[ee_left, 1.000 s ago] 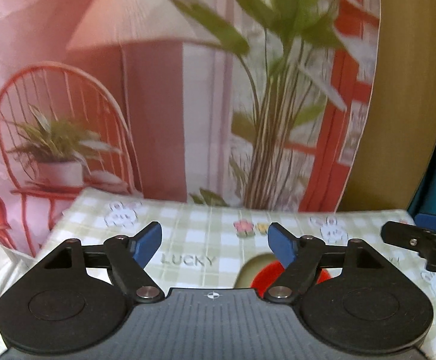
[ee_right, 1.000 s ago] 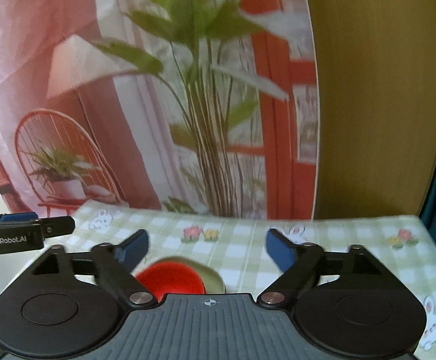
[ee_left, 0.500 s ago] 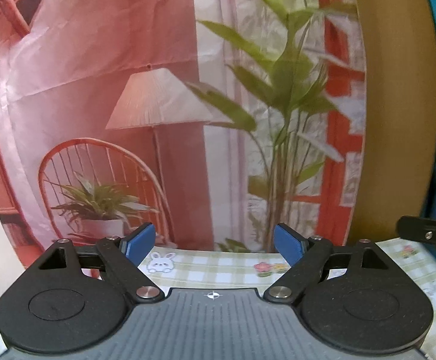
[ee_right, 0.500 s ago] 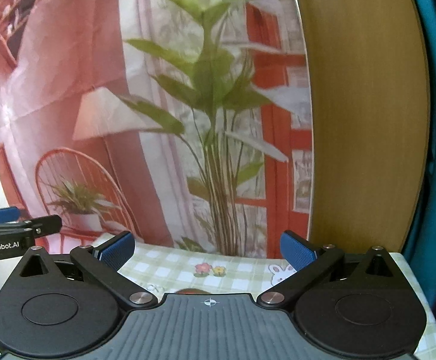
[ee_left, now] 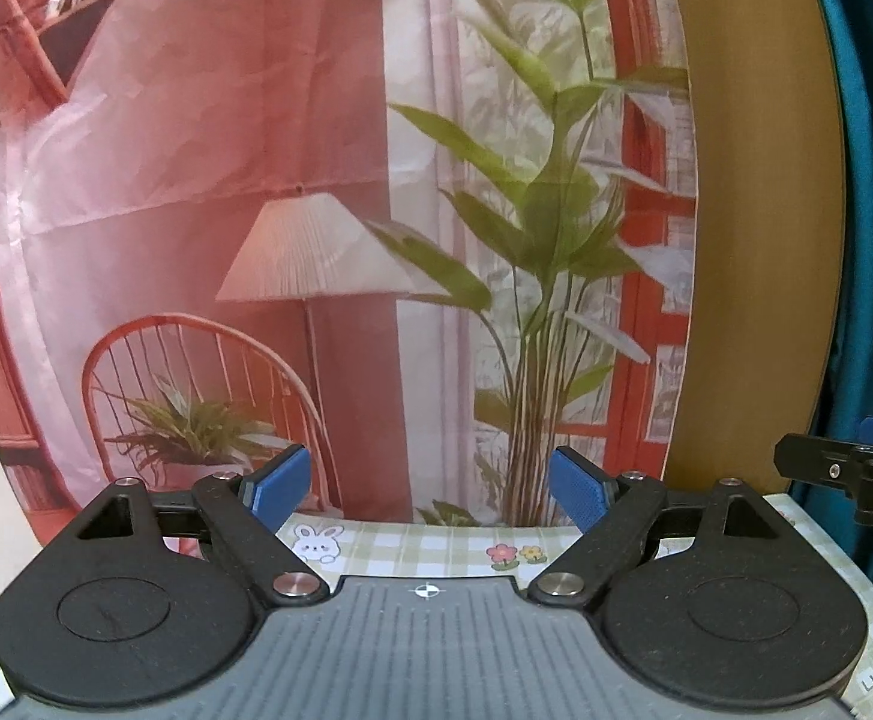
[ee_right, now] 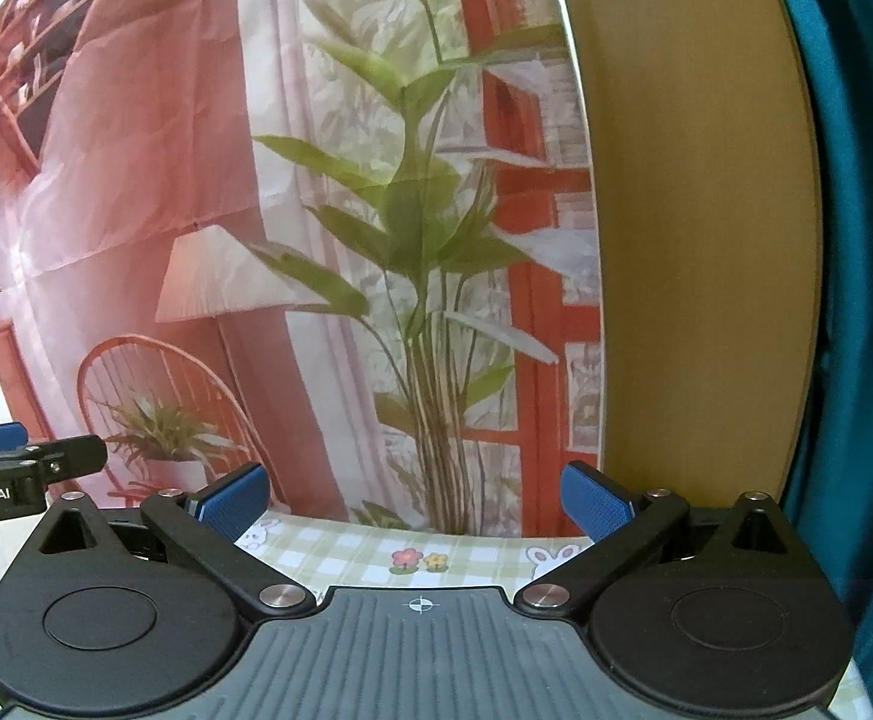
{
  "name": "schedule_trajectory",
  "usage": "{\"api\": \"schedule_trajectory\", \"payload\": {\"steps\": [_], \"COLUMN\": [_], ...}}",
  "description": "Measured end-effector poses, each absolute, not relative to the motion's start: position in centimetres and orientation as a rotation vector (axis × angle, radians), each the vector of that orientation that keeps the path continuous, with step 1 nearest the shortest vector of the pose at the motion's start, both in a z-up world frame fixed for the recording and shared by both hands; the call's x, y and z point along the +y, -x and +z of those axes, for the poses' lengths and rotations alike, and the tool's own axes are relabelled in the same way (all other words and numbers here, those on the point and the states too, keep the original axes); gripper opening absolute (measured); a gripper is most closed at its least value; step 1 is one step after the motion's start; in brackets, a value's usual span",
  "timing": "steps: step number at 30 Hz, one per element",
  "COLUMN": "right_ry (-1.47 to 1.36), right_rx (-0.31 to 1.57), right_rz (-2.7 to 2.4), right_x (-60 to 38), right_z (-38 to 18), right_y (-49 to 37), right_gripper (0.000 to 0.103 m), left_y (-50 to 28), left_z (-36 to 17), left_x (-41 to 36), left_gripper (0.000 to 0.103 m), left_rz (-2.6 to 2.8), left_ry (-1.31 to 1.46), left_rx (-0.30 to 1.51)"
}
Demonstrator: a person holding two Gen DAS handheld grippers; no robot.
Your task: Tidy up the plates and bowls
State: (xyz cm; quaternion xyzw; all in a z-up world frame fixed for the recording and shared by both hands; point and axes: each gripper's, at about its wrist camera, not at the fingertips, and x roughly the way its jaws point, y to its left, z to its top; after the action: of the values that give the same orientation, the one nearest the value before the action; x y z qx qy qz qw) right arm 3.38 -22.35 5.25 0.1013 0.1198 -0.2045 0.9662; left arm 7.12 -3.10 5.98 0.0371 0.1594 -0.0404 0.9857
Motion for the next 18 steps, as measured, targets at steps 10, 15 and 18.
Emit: {"api": "schedule_trajectory", "payload": {"steps": [10, 15, 18], "right_ry": [-0.202, -0.196, -0.198], "right_rx": [0.230, 0.222, 0.221], "right_rz": [-0.430, -0.434, -0.431], "right_x": [-21.7, -21.2, -21.1], "right_z": [6.1, 6.6, 6.7], "right_y": [-2.1, -1.5, -1.3], "right_gripper": [0.103, 0.103, 0.103], "left_y": [-5.5, -5.2, -4.9], "left_z": [6.8, 7.0, 7.0], "left_x": [-3.1, -2.8, -2.7], "left_gripper": [0.088, 0.088, 0.088], "left_rz": [-0.101, -0.107, -0.104], "left_ry": [-0.063, -0.050, -0.047], "left_rx": [0.302, 0.297, 0.295]}}
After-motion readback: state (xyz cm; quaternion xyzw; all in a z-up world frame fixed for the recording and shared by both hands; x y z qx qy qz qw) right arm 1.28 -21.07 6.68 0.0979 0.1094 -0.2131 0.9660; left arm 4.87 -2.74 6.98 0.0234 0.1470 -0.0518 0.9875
